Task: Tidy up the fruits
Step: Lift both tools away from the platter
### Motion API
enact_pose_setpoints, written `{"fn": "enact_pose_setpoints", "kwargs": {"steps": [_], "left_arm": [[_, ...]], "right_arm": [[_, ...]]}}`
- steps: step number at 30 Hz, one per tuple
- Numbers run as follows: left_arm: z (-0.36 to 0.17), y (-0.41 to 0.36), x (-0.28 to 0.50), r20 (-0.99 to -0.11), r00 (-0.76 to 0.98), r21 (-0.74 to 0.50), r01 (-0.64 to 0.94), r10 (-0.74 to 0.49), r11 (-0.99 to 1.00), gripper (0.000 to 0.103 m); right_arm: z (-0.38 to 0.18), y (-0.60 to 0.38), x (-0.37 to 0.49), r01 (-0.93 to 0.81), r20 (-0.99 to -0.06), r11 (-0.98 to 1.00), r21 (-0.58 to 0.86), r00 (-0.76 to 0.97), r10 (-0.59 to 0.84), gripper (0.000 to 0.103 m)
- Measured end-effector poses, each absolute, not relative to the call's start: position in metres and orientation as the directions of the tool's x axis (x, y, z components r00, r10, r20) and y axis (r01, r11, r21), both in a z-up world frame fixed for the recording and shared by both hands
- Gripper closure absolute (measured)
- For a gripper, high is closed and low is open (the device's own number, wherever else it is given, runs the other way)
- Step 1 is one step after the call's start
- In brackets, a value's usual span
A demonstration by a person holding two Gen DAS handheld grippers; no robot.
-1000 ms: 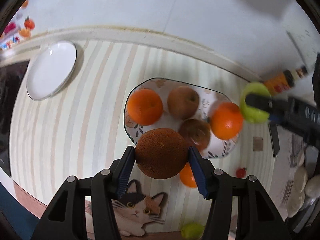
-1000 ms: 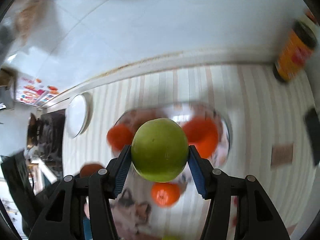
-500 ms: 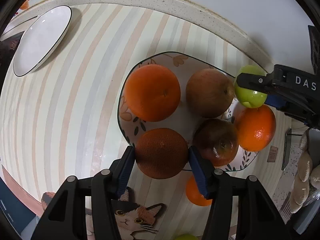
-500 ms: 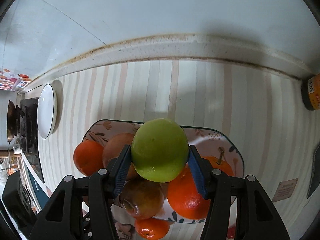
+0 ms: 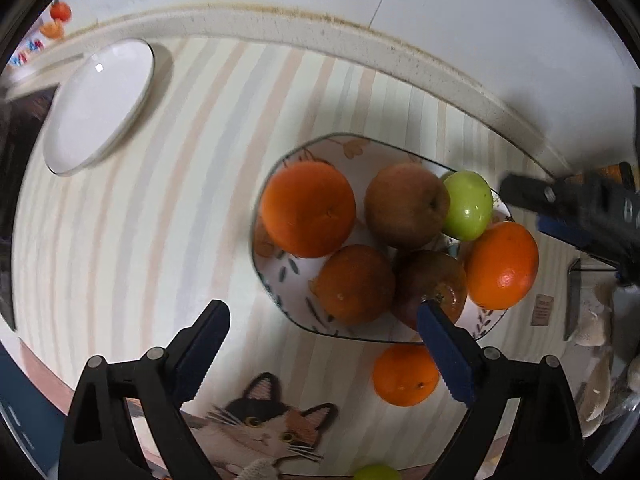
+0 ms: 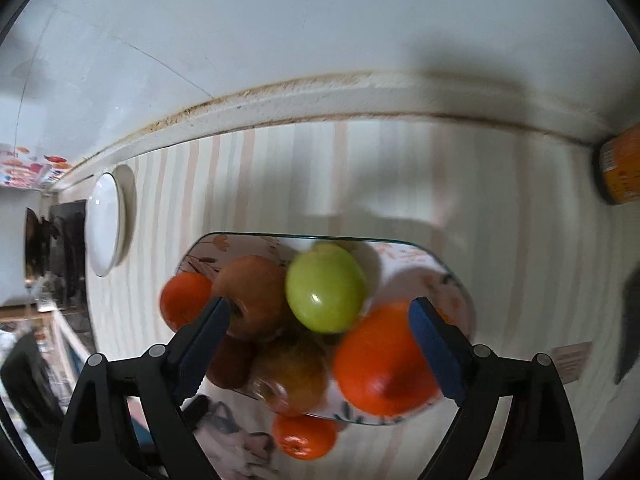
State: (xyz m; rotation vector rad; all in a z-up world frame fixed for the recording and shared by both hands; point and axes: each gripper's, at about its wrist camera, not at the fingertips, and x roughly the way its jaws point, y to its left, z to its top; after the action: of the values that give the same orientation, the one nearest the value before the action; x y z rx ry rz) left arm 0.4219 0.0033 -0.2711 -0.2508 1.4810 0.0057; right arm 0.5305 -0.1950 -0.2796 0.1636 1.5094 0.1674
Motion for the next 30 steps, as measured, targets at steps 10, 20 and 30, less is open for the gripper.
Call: {"fn": "enact_pose_setpoints", "kwargs": {"steps": [10,20,30], "left_arm": [[-0.243,0.01,0.399,-0.982,0.189,-0.011,-0.084,0.005,0.996,0.007],[-0.188,-0.002,0.354,-0.946,0.324,-0.002,-0.021,0.005,1.0,0.007],[-0.124,-0.011,0.3,-0.892,0.453,-0.004,0.025,-0.015,1.0,0.007]], "right_arm": [[-0.244,-0.214,0.452,0.01,-0.98,0.997,0.081,0.184,0.078,0.006],[-0.195,-0.214,0.375,0.033,-0.948,0.997,0.065,0.313,0.052,0.006],[-0.131,-0.209,0.306,0.023,-0.899,0.997,0.073,0.435,0.056,0.006]]}}
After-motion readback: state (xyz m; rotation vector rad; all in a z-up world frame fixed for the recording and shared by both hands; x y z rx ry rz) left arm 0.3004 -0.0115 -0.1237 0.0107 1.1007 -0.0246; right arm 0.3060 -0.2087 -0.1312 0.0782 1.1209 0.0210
